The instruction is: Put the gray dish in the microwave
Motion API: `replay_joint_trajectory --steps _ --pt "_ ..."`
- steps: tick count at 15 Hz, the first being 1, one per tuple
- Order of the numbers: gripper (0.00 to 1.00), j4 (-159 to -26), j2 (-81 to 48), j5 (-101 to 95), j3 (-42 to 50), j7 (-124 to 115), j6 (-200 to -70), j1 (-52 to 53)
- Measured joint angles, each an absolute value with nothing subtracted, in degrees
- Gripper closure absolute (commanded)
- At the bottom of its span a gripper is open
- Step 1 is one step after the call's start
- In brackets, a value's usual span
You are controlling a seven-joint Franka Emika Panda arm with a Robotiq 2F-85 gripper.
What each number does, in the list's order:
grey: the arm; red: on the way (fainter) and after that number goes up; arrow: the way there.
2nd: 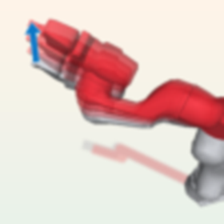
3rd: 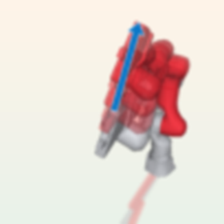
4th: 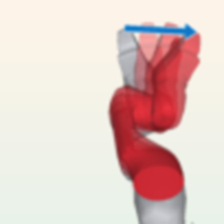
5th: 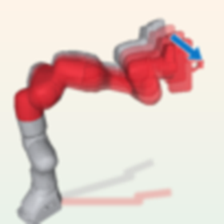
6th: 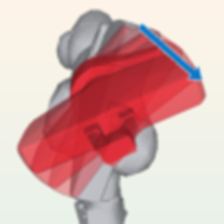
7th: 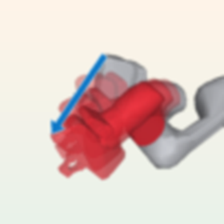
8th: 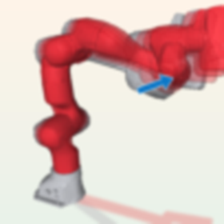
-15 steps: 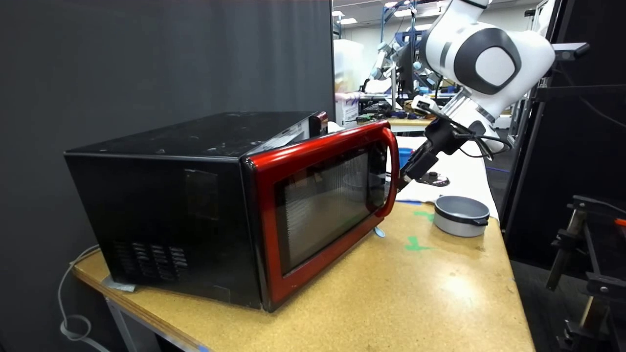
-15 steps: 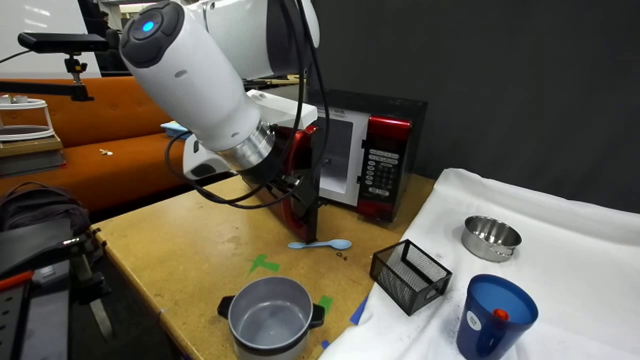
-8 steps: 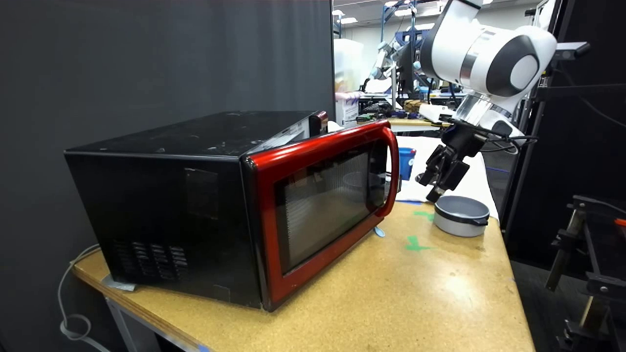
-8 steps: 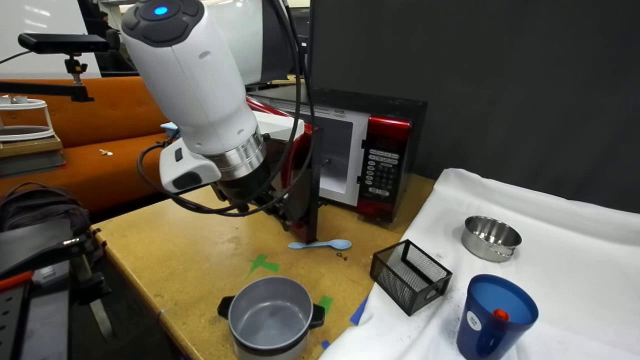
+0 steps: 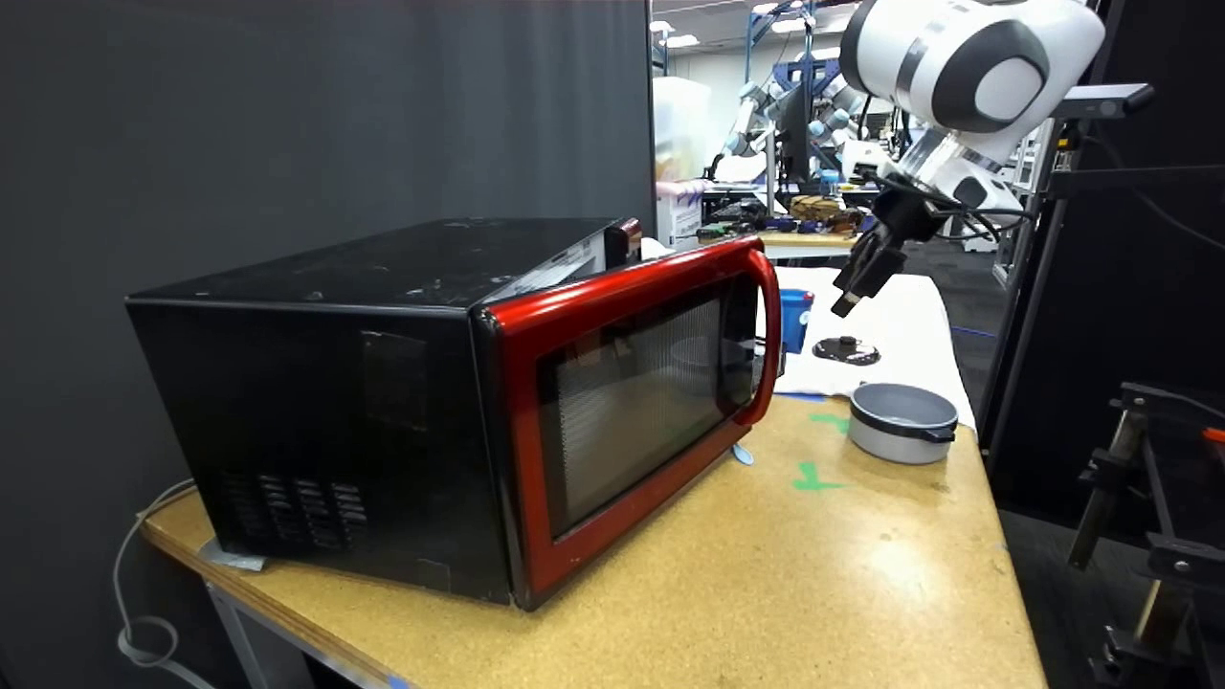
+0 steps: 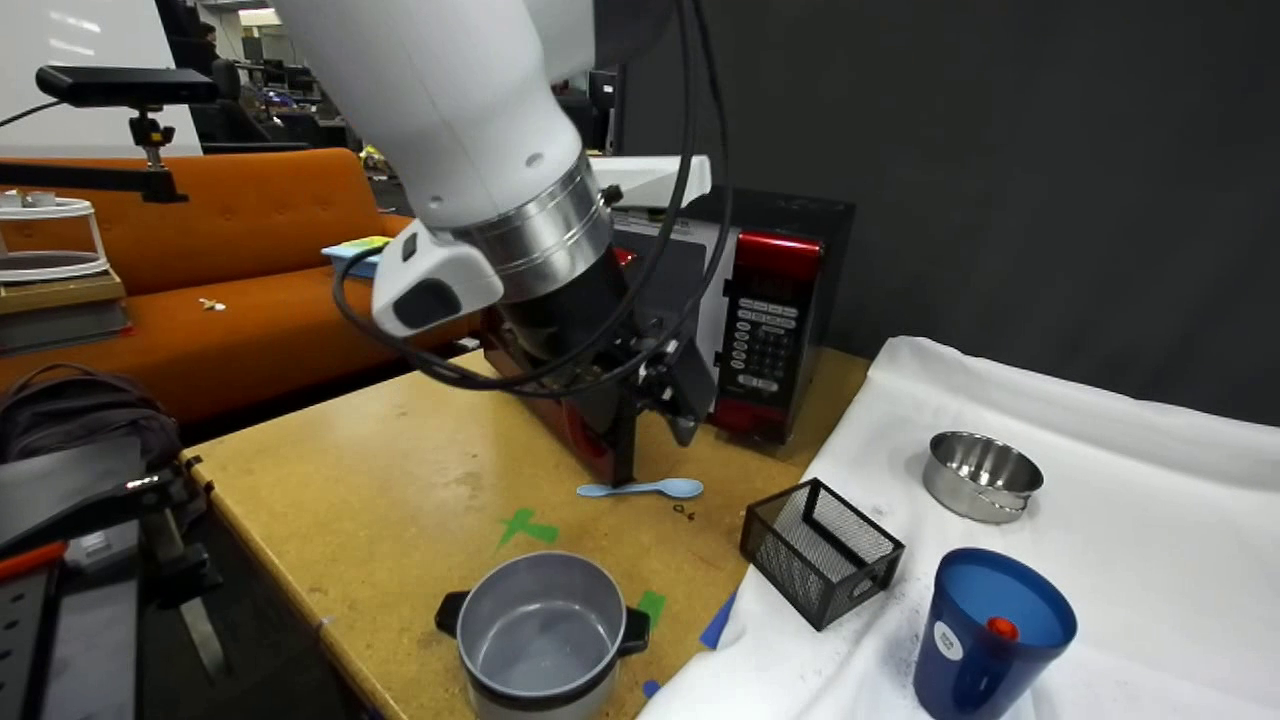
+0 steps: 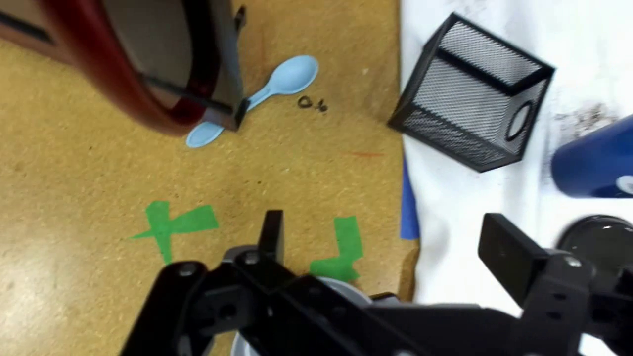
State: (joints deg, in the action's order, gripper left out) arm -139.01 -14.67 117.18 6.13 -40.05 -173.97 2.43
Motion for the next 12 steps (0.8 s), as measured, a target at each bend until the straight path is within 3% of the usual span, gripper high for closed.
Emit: replay_joint_trajectory --steps 12 --pt "0.00 -125.72 -12.99 134.45 9.24 -29.91 -174.86 9.89"
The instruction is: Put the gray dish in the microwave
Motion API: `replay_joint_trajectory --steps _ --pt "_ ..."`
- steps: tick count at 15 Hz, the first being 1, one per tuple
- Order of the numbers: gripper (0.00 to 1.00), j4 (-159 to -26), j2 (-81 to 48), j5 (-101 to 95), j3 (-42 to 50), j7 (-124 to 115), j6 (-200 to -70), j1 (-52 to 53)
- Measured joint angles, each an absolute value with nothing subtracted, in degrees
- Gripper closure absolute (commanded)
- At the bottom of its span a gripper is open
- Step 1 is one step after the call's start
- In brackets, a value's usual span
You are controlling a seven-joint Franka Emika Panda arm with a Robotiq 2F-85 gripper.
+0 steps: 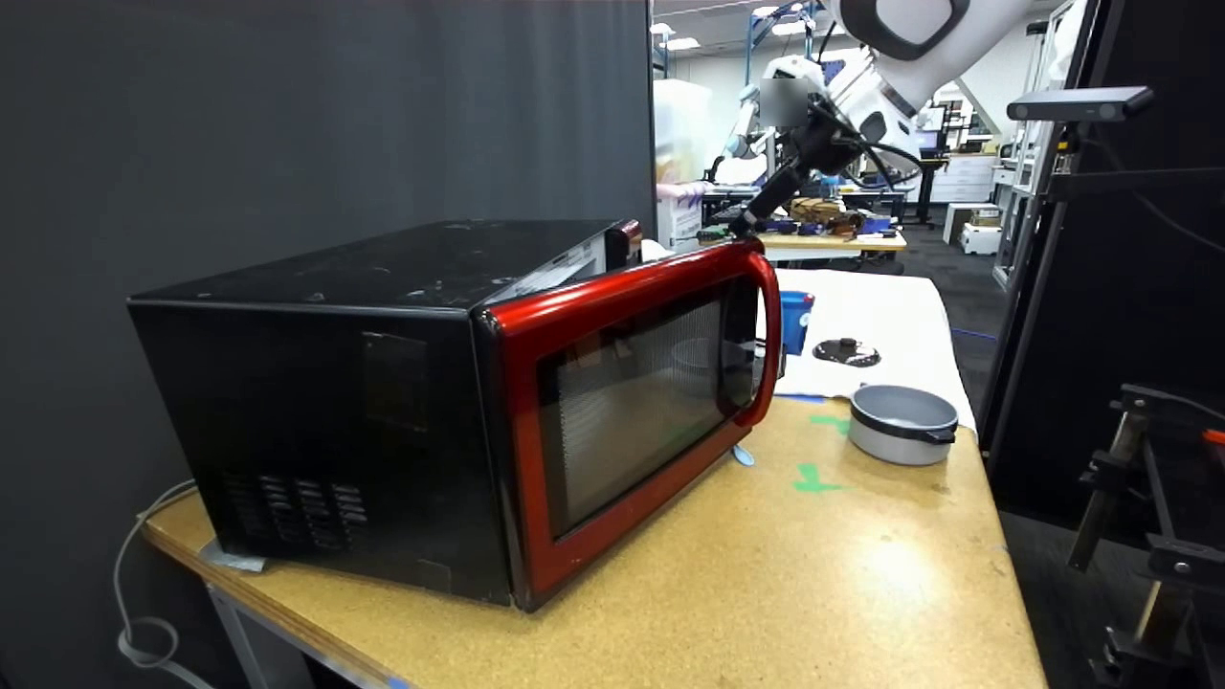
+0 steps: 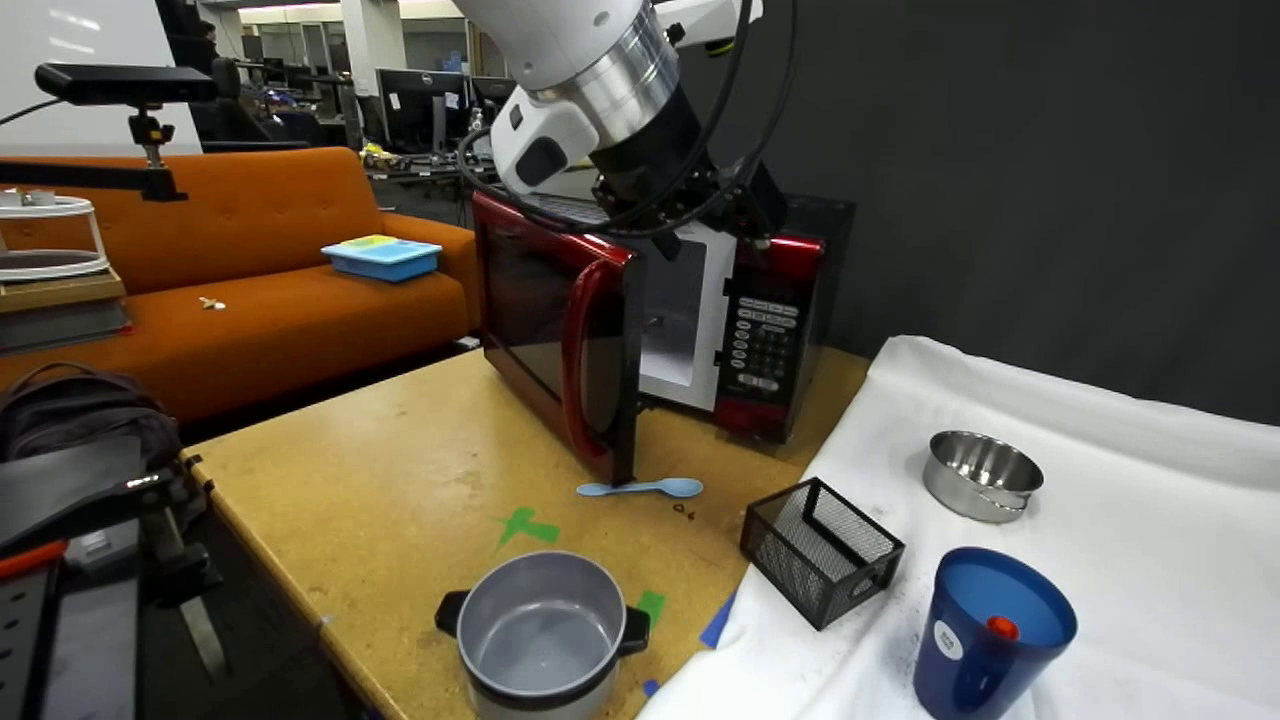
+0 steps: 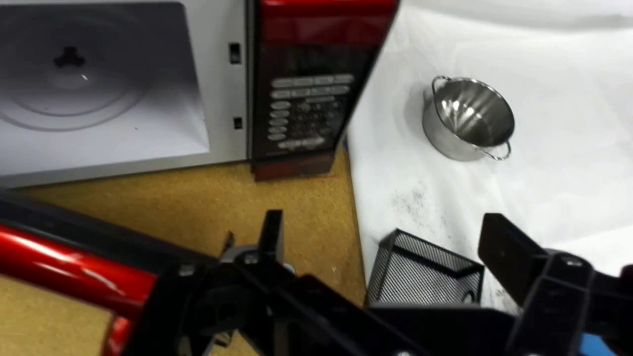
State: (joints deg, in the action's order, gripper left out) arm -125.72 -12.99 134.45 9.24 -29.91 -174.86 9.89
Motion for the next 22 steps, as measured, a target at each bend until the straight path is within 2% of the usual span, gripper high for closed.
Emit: replay_joint_trajectory --steps 3,7,13,17,22 --pt "0.00 -122.56 -14.48 134.41 7.84 -30.32 -176.02 13.45" --pt "0.00 -118.40 -18.23 133.35 2.25 -30.63 -181.88 13.01" --pt "0.00 -115.28 -20.81 130.04 -5.33 -33.60 -200.24 11.91" --pt "0.00 -116.86 -19.53 133.38 -3.69 -32.24 -198.82 12.02" --pt "0.00 -116.90 -19.13 138.84 -12.13 -26.06 -198.73 3.34"
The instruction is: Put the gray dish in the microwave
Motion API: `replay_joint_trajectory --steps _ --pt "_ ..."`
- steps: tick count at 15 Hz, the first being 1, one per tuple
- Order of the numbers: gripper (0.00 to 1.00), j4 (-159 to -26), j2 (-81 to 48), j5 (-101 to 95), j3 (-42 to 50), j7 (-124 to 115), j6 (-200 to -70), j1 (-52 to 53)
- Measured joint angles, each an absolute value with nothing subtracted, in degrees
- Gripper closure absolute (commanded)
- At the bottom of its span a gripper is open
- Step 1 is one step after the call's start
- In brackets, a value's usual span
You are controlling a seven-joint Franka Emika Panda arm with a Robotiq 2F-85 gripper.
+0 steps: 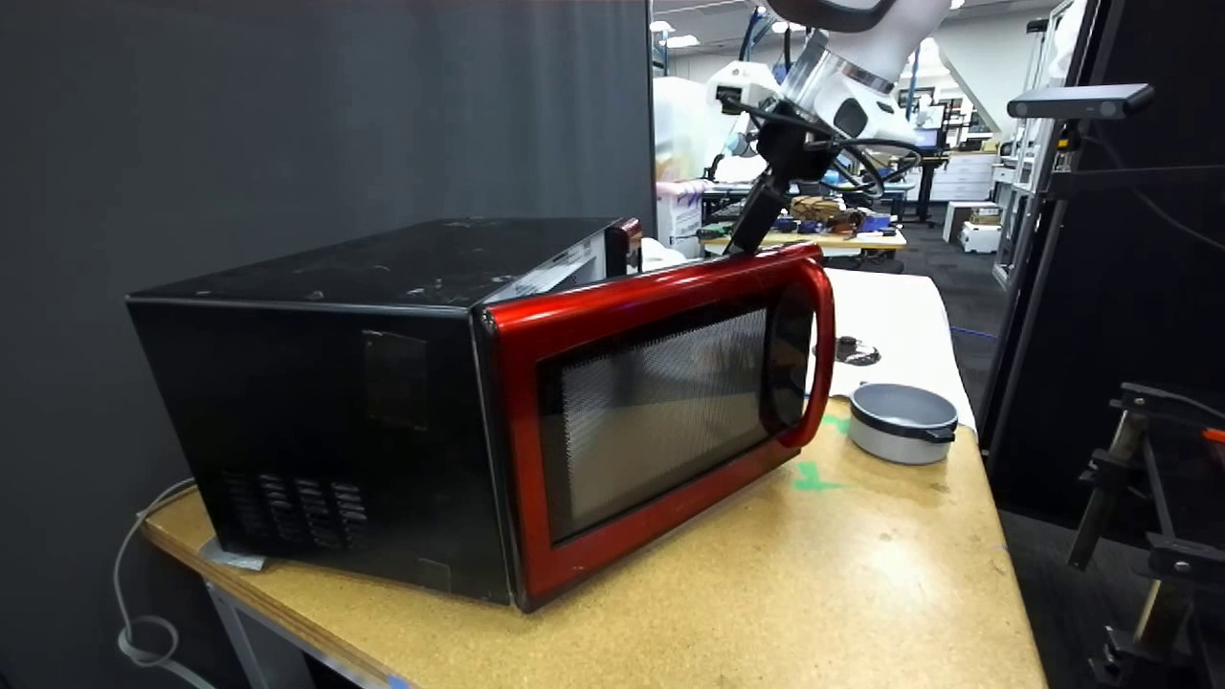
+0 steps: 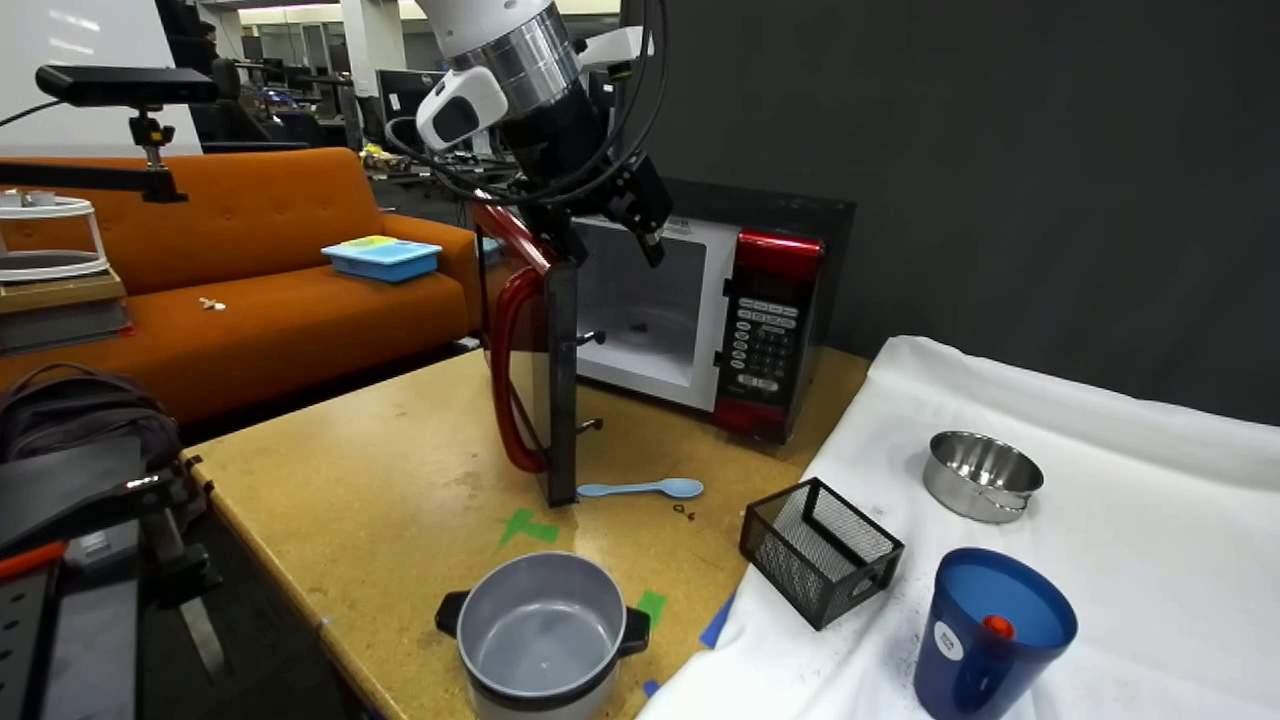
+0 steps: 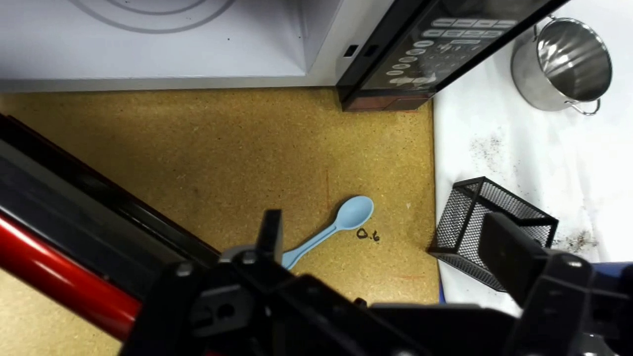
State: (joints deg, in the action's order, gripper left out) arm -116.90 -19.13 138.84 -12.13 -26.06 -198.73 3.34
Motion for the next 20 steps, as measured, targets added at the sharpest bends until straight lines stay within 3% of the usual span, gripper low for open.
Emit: replay_joint_trajectory --steps 10,16,20 --pt "0.00 -117.69 -19.10 149.57 -25.18 -13.29 -198.67 -11.35" --pt "0.00 -122.13 -20.18 149.54 -45.89 -8.39 -198.69 -28.34" --pt "0.00 -124.25 -20.82 149.50 -53.14 -6.91 -198.57 -35.26"
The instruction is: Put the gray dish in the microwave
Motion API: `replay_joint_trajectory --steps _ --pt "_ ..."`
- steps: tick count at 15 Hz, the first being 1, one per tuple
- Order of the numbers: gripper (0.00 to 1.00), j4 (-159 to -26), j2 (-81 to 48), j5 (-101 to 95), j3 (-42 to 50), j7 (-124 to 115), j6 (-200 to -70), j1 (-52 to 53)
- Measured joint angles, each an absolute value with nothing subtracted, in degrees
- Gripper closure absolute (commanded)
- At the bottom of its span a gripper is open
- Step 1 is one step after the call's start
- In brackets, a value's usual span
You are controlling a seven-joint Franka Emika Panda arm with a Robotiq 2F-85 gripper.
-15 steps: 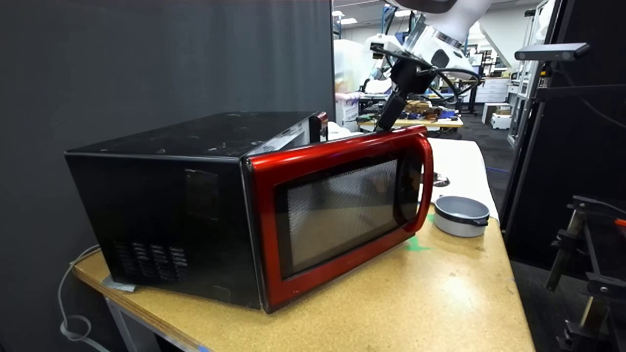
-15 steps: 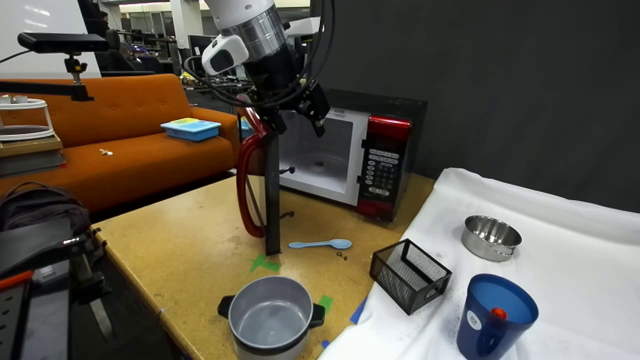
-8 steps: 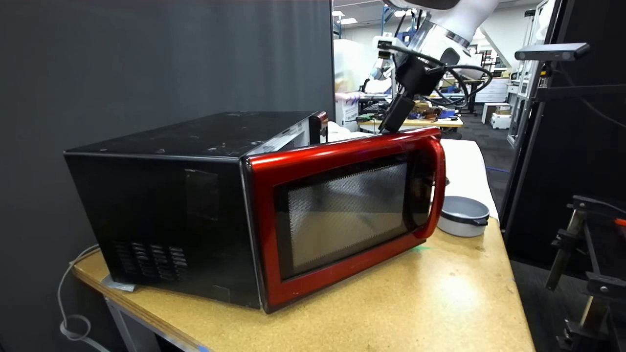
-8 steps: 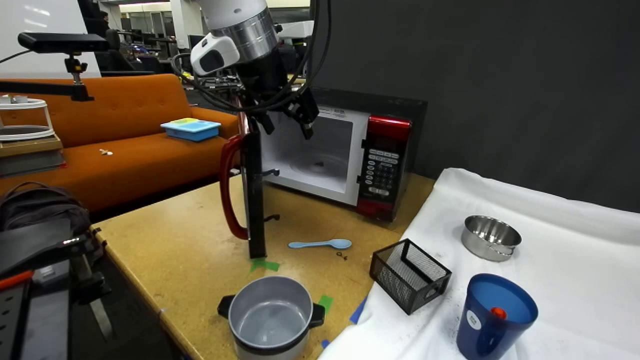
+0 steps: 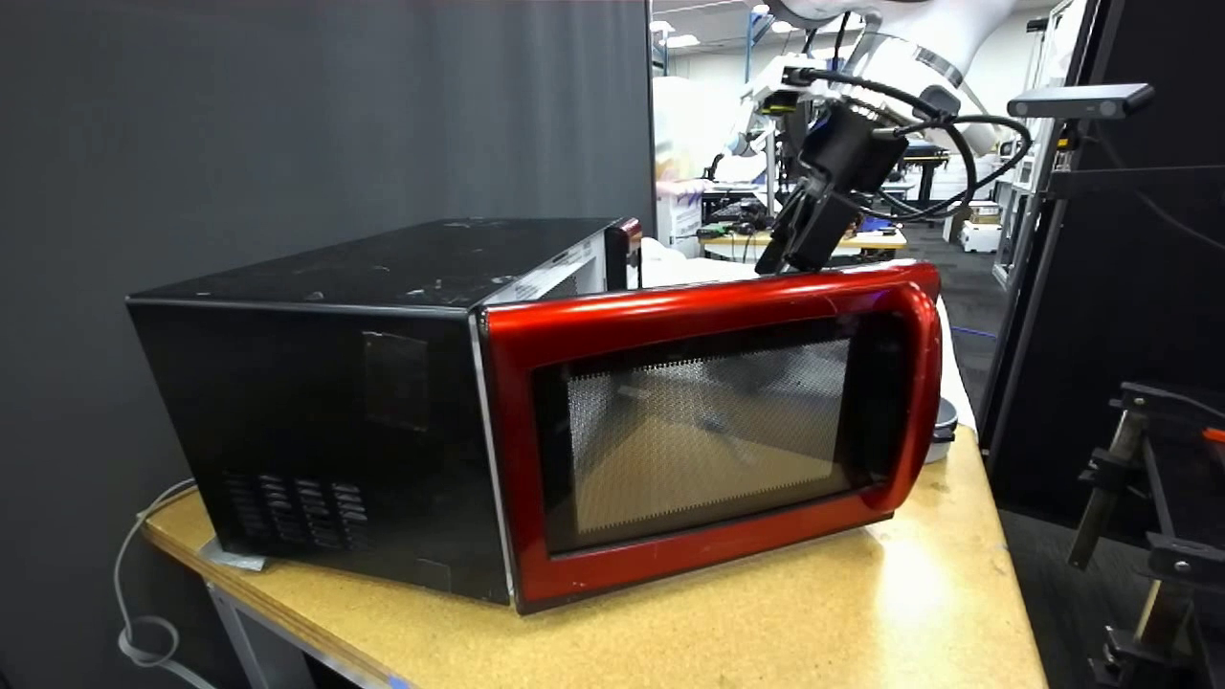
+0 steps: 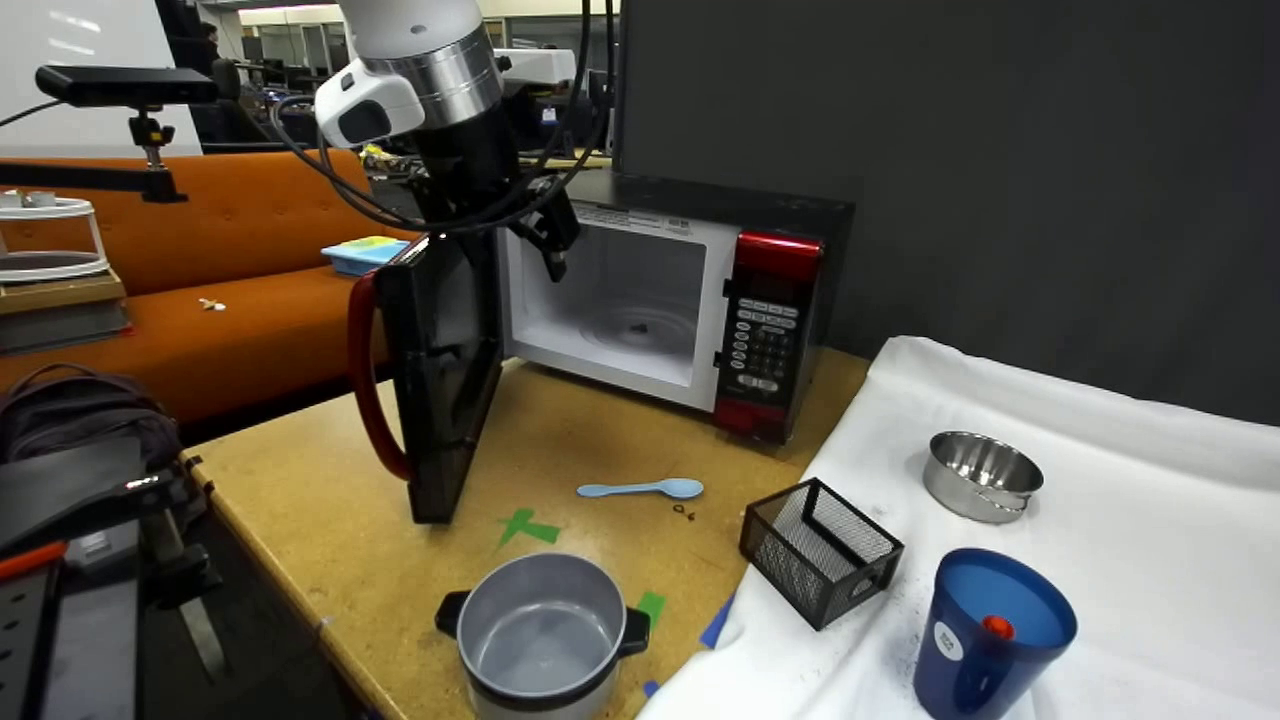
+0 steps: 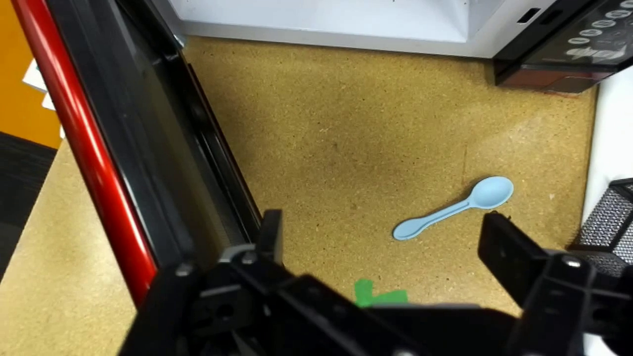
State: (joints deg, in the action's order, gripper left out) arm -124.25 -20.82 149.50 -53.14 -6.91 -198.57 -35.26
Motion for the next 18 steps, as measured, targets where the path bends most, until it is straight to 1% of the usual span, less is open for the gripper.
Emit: replay_joint_trajectory --steps 2,6,10,15,18 --pt "0.00 -124.28 -22.28 149.50 -56.19 -4.84 -198.23 -38.76" --pt "0.00 -124.96 -28.72 149.54 -65.62 3.22 -198.24 -47.65" --pt "0.00 -127.55 -34.00 148.98 -71.27 4.53 -198.25 -51.58" --pt "0.00 -132.76 -38.28 149.02 -69.85 11.18 -198.08 -52.04" --pt "0.00 -131.91 -37.78 147.92 -69.06 11.52 -198.09 -53.28"
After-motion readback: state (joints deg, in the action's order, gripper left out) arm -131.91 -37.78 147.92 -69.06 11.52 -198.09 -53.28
